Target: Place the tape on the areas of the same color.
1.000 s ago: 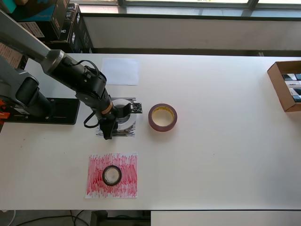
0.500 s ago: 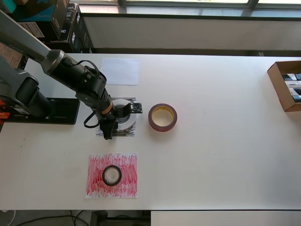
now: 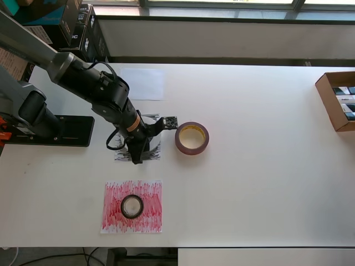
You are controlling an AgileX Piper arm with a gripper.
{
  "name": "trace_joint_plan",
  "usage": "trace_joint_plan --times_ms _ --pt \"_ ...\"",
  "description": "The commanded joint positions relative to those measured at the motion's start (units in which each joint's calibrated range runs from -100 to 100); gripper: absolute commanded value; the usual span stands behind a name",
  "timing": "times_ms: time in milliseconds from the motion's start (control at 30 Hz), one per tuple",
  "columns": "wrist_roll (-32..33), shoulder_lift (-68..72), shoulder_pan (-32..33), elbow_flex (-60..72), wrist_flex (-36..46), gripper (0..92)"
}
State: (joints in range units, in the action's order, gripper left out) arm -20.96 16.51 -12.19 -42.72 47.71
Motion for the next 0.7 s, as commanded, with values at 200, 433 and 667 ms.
trace_joint_plan --times_ms 200,433,667 --pt "0.1 -0.3 -1.5 -1.0 0.6 40.4" --pt "-0.5 -0.5 -2.0 -1.0 1.1 40.4" --pt "-0.5 -1.0 -1.8 -0.5 0.4 40.4"
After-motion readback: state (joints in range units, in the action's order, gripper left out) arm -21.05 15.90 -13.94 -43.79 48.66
